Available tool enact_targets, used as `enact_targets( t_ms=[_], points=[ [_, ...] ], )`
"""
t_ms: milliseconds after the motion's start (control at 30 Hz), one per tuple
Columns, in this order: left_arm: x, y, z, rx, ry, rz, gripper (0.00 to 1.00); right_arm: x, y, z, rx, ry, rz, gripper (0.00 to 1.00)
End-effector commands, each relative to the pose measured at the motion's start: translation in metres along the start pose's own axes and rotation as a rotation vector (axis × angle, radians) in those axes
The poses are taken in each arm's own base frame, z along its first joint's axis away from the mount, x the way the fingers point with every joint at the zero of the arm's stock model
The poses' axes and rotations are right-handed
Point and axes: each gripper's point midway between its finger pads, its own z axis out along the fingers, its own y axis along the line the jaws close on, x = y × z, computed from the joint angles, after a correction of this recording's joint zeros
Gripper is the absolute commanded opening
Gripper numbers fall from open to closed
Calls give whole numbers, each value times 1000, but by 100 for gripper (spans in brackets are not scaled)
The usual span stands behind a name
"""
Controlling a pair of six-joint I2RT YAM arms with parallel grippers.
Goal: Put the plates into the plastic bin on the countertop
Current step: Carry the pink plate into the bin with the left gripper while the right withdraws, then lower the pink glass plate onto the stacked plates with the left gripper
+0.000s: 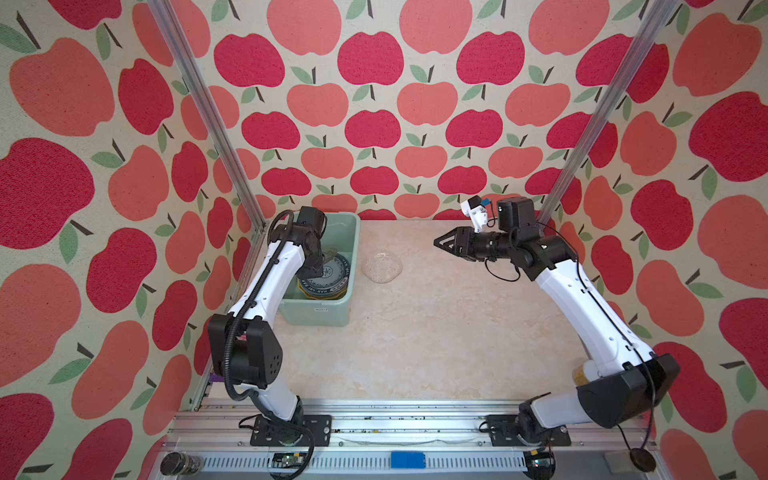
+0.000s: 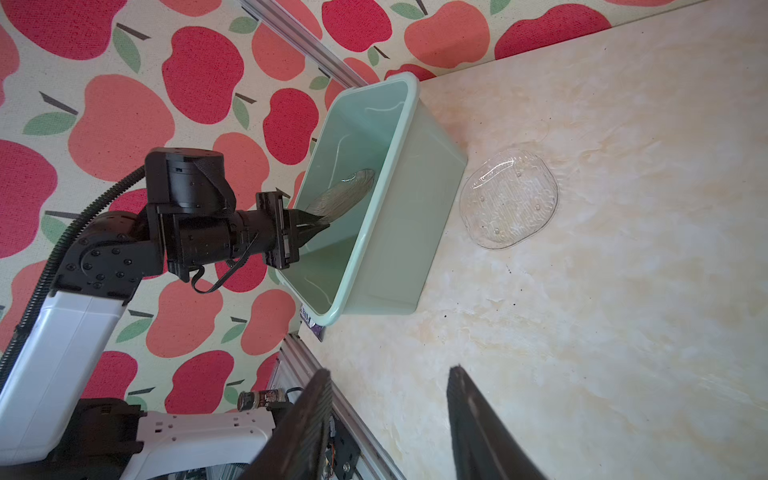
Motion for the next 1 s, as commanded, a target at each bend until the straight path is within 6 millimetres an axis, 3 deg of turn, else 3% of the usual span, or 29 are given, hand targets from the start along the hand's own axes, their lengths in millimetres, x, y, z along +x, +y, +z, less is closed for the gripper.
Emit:
enact_targets(
  t_ms=[0, 333, 967],
  points=[
    [-2, 16, -1, -96, -43, -61, 0, -3, 0, 1, -24, 1, -4, 48],
    [12, 8, 24, -122, -74, -74, 0, 0, -12, 0, -19, 3, 13, 48],
    [18, 17, 59, -197, -84, -42, 0, -7, -25, -5, -11, -7, 31, 48]
  ],
)
